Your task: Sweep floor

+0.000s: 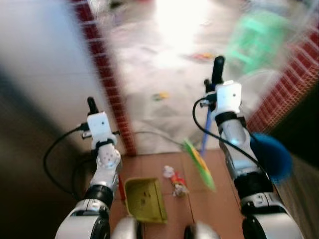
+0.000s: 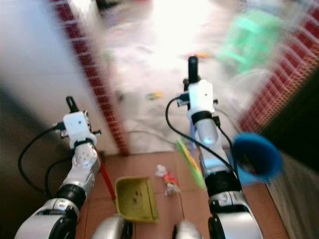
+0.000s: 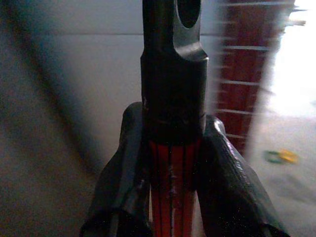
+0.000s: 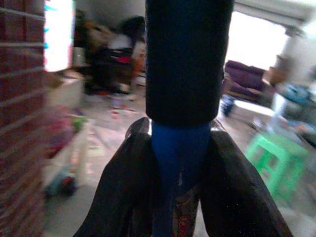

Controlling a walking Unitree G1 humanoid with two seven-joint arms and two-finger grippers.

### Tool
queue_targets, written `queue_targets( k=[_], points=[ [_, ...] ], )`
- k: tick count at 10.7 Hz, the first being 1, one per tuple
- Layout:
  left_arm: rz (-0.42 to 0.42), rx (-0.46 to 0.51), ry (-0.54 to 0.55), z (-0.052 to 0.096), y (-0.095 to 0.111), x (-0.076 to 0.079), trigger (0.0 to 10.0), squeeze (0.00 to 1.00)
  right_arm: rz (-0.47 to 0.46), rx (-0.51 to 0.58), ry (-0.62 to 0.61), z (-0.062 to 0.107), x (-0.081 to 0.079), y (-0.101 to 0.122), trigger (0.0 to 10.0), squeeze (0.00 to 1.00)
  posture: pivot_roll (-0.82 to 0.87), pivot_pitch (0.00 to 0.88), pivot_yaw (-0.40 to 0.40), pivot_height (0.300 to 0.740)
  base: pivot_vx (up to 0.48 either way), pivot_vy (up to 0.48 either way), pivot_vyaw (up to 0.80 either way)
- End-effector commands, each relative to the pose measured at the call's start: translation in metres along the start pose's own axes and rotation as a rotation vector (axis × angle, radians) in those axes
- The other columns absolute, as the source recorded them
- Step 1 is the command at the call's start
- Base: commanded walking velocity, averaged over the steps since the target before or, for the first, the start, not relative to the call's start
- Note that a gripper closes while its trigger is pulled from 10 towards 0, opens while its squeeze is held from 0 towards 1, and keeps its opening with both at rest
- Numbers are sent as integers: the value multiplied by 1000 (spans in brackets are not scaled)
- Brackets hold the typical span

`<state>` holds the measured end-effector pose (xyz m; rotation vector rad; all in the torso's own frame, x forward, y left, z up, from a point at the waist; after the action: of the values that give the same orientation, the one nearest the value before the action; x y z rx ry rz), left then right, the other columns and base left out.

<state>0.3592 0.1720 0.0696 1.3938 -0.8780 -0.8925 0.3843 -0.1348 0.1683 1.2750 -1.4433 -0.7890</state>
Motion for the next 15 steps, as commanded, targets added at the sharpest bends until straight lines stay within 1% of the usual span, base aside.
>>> queue_targets(
  k=[1, 2, 3, 4, 5, 6, 7, 8, 9, 10, 11, 12, 14, 15],
  points=[
    [-59, 6, 44, -2, -2, -12, 10000, 0, 7, 55, 9, -6, -2, 13, 10000, 0, -105, 60, 50, 740, 0, 0, 0],
    [-80, 7, 84, -3, -3, -18, 10000, 0, 0, 55, 5, -6, -2, 13, 10000, 0, -104, 61, 48, 740, 0, 0, 0],
    [-77, -13, 112, -2, -6, -22, 10000, 0, -2, 55, 6, -7, -3, 12, 10000, 0, -105, 63, 48, 740, 0, 0, 0],
    [-57, -28, 111, -2, -9, -21, 10000, 0, -4, 53, 6, -7, -4, 12, 10000, 0, -105, 64, 46, 740, 0, 0, 0],
    [-33, -75, 96, 0, -17, -16, 10000, 0, -9, 49, 6, -6, -6, 11, 10000, 0, -105, 64, 46, 740, 0, 0, 0],
    [32, -141, 44, 4, -27, -5, 10000, 0, -11, 45, 5, -6, -8, 10, 10000, 0, -106, 65, 48, 740, 0, 0, 0],
    [24, -163, 9, 9, -31, 5, 10000, 0, -8, 37, 2, -5, -8, 8, 10000, 0, -105, 65, 49, 740, 0, 0, 0],
    [51, -175, -25, 12, -33, 13, 10000, 0, -7, 28, 0, -5, -8, 6, 10000, 0, -105, 65, 49, 740, 0, 0, 0],
    [108, -229, -105, 17, -39, 28, 10000, 0, -22, 16, -3, -4, -11, 5, 10000, 0, -111, 67, 52, 740, 0, 0, 0],
    [133, -234, -143, 18, -38, 34, 10000, 0, -64, -11, -21, -4, -12, 1, 10000, 0, -111, 67, 52, 740, 0, 0, 0],
    [156, -212, -157, 17, -34, 37, 10000, 0, -113, -52, -51, -5, -10, -4, 10000, 0, -114, 69, 55, 740, 0, 0, 0],
    [214, -202, -135, 13, -29, 35, 10000, 0, -111, -59, -56, -5, -9, -6, 10000, 0, -112, 69, 55, 740, 0, 0, 0],
    [257, -155, -117, 7, -16, 36, 10000, 0, -104, -72, -57, -6, -7, -9, 10000, 0, -114, 62, 55, 740, 0, 0, 0],
    [277, -159, -120, 6, -14, 38, 10000, 0, -134, -92, -76, -6, -6, -11, 10000, 0, -115, 60, 55, 740, 0, 0, 0]
  ],
)
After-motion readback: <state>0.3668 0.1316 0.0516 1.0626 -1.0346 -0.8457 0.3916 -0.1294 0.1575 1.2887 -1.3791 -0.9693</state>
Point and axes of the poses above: a point about 5 cm out from each wrist's last joint towards the gripper, its own z axis pointing back from the gripper into the wrist, its own y axis along the axis of the wrist's last joint, x = y × z, the point moved 4 cm from there along -z, pointing out of the wrist towards the gripper, and after that the axes turned 1 degree about z, right-handed, at the moved point
